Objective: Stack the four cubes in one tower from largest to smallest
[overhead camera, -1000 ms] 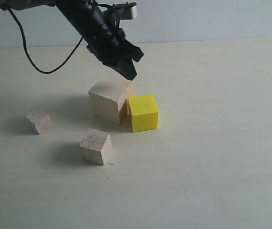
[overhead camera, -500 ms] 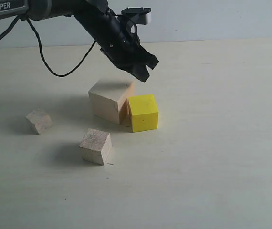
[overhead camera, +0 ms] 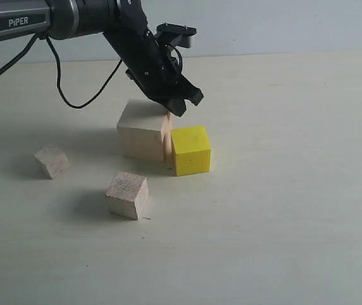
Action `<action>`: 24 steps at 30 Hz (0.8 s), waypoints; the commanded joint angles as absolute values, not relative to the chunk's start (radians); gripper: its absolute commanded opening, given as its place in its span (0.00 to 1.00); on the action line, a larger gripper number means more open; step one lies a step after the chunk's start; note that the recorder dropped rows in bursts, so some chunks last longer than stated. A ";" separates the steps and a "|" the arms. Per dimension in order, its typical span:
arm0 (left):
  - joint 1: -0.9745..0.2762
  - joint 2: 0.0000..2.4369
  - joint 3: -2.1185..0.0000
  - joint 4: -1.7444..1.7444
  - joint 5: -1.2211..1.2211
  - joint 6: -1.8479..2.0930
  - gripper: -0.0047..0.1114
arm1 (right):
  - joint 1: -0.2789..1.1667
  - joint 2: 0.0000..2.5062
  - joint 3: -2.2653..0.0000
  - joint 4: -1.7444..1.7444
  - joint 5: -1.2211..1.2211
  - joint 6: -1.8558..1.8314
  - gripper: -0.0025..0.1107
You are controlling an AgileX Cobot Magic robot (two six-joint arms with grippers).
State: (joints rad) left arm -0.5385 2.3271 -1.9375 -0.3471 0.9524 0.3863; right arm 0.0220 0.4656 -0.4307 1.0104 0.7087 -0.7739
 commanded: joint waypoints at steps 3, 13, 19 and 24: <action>-0.538 2.326 -1.943 -0.301 0.927 0.353 0.04 | 0.024 0.469 -0.435 1.009 0.712 -0.774 0.02; -0.538 2.326 -1.943 -0.273 0.915 0.328 0.04 | 0.024 0.469 -0.435 1.009 0.712 -0.774 0.02; -0.538 2.321 -1.943 -0.277 0.942 0.328 0.04 | 0.024 0.469 -0.435 1.009 0.712 -0.774 0.02; -0.538 2.277 -1.943 -0.303 0.939 0.328 0.04 | 0.024 0.469 -0.435 1.009 0.712 -0.774 0.02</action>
